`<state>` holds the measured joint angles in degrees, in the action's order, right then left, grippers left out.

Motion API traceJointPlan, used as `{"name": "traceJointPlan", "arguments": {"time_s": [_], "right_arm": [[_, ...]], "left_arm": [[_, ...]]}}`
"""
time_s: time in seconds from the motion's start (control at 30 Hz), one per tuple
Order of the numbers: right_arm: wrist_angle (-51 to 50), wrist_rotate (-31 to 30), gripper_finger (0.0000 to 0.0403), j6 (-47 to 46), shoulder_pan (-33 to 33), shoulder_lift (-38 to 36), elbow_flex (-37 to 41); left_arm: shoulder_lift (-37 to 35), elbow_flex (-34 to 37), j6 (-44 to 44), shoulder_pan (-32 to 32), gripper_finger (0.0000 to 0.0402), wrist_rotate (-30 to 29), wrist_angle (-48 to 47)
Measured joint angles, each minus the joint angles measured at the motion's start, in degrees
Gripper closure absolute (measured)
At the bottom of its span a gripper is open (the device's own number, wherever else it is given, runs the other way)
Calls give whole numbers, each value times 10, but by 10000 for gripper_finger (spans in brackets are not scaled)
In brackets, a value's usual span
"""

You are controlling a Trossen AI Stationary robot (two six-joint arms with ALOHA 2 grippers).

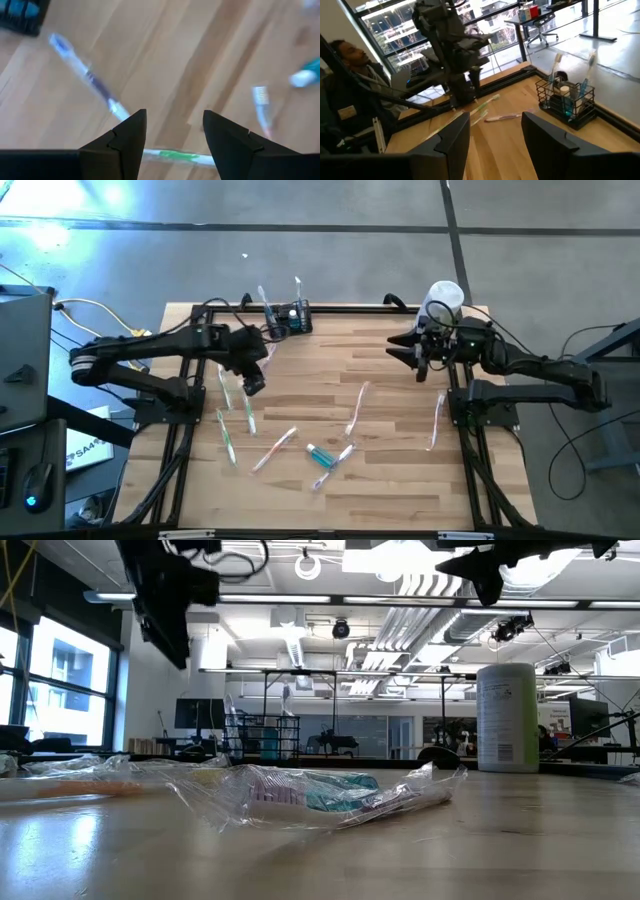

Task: Pick & Place toothbrushing station
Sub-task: Put the top violet toothbrush into the black wire organizer

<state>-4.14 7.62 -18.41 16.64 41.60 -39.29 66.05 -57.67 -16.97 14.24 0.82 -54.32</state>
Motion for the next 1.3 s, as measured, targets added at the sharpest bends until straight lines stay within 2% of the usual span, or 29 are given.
{"name": "traceJointPlan", "arguments": {"time_s": [0.17,0.37,0.73,0.93,1.3], "right_arm": [[-15,0,231,0,-7,0,0],[-28,-2,231,1,-6,0,0],[-31,-32,231,23,-5,0,0],[-30,-32,231,37,-5,4,0],[-30,-32,231,52,-5,42,0]], "left_arm": [[66,0,9,3,208,-14,5],[136,0,18,38,208,-55,3],[197,0,-12,165,208,-1,34],[205,0,-14,169,208,6,78],[256,0,-63,168,208,-12,85]]}}
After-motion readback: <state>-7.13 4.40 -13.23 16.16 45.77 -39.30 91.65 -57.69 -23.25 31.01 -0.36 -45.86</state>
